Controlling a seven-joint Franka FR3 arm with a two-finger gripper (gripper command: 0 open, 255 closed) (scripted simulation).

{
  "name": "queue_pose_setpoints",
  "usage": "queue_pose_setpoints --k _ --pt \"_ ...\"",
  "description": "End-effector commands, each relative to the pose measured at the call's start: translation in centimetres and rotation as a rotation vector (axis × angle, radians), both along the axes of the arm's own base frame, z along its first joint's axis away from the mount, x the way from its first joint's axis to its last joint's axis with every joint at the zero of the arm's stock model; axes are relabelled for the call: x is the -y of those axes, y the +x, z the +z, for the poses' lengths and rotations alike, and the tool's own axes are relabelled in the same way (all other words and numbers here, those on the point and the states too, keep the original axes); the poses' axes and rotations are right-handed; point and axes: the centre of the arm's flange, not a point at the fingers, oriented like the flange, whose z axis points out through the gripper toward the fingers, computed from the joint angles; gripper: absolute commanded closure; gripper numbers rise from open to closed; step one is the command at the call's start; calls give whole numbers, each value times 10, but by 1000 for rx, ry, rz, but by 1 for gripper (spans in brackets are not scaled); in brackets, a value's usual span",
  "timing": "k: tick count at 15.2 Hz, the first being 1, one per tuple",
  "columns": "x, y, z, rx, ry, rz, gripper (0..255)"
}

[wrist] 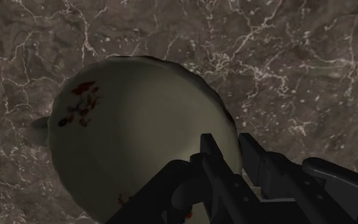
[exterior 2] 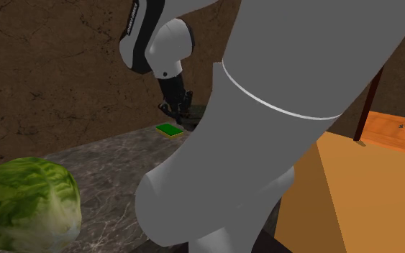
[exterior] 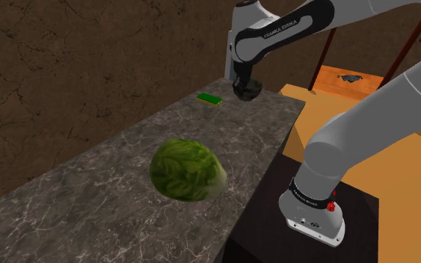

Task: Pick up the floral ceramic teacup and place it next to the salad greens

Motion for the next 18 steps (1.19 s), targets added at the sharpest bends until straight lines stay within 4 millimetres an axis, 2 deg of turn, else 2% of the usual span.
queue_pose_setpoints --k 1,18 --pt "0 -1 11 0 0 0 255" --pt "0 -1 101 0 0 0 255"
